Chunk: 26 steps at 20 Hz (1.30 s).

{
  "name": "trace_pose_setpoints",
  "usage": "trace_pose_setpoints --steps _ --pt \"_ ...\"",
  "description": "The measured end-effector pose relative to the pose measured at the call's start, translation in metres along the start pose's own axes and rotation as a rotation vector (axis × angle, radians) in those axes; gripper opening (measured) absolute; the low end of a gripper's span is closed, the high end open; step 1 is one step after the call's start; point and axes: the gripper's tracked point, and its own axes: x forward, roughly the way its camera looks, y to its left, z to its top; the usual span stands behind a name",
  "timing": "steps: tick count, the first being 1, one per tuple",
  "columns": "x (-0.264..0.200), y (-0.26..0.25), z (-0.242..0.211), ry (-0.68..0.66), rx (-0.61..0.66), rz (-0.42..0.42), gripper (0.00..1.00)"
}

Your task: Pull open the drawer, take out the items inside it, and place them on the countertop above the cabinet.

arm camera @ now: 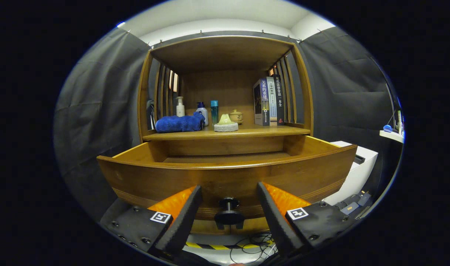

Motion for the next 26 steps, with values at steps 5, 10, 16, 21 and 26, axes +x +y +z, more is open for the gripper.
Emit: trace_pose_setpoints --steps 5,10,16,21,26 --pt "0.034 0.001 0.012 -0.002 -0.003 -0.001 0.98" --pt "0.071 0.001 0.019 0.007 0.001 -0.002 0.98" --pt "0.111 0.001 0.024 0.013 0.007 -0.003 0.98" --pt "0.134 0.000 0.025 0.038 0.010 -0.002 0.98" --pt "0.159 -0.001 0.034 -0.002 -0.006 -0.004 0.98"
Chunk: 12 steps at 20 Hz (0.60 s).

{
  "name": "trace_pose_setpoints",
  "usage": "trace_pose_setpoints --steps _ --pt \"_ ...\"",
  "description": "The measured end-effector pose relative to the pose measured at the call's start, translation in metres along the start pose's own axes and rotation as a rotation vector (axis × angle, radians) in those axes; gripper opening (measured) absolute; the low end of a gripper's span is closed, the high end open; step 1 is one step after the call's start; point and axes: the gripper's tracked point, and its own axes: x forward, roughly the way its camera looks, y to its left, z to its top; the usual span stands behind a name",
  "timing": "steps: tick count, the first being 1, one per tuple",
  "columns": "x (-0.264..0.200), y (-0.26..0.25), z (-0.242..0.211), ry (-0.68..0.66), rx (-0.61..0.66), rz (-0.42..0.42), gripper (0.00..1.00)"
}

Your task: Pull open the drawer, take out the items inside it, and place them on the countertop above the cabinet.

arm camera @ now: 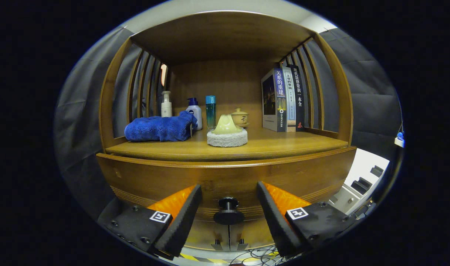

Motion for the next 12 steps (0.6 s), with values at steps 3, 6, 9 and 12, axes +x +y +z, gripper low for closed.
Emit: trace_pose_setpoints --steps 3,6,9,12 --pt "0.008 0.000 0.000 0.008 0.001 -0.001 0.98" --pt "0.012 0.001 0.001 0.010 0.001 -0.006 0.98" --pt "0.012 0.000 0.000 0.009 -0.009 -0.007 0.98" --pt "-0.005 -0.002 0.007 -0.007 0.000 -0.007 0.98"
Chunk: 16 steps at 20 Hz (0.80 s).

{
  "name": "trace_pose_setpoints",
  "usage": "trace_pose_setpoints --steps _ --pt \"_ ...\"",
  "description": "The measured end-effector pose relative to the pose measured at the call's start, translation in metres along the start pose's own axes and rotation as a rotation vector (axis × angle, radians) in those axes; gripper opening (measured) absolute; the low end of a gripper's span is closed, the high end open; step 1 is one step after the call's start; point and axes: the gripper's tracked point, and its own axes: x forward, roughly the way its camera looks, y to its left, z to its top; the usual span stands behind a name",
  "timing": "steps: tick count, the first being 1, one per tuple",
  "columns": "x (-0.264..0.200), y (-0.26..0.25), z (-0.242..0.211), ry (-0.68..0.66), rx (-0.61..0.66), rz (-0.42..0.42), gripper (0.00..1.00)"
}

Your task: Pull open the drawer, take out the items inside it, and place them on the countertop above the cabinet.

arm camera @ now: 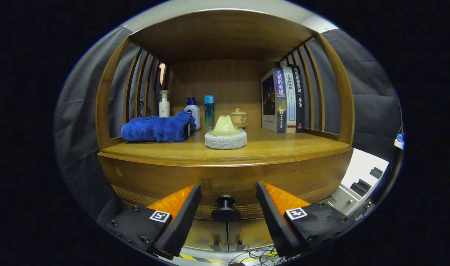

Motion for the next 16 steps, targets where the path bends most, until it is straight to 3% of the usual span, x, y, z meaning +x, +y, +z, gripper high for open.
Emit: trace_pose_setpoints --steps 16 --pt "-0.195 0.024 0.112 -0.152 0.009 0.090 0.97"
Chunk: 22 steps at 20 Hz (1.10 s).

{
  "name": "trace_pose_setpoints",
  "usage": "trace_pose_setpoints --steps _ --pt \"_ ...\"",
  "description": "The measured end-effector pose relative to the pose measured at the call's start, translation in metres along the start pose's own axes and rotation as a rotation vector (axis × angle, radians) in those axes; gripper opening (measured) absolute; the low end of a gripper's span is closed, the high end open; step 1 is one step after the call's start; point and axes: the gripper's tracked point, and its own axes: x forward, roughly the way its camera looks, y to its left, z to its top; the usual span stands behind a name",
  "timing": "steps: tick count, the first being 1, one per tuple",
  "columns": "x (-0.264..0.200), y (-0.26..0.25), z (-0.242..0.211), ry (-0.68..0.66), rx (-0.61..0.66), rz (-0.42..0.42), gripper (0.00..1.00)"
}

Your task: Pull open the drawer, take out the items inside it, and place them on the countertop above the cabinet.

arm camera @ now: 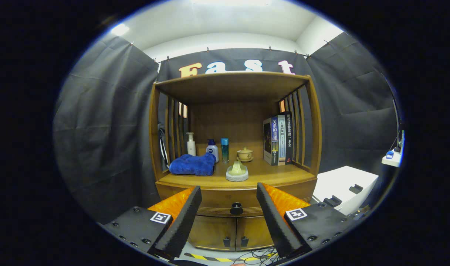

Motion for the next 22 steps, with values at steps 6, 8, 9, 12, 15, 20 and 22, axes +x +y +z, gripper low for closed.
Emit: trace_pose_setpoints --steps 6,8,9,12,15,20,22 --pt "-0.058 0.004 0.054 -0.056 -0.005 0.006 0.97" --pt "-0.081 0.010 0.069 -0.075 -0.032 0.012 0.97" --pt "-0.092 0.013 0.073 -0.082 -0.034 0.014 0.97" --pt "-0.113 0.023 0.089 -0.101 -0.026 0.034 0.97" --pt "-0.134 0.026 0.110 -0.141 -0.029 0.042 0.97" --pt "-0.153 0.022 0.124 -0.168 -0.017 0.040 0.97" --pt "-0.158 0.022 0.128 -0.167 0.002 0.053 0.97"
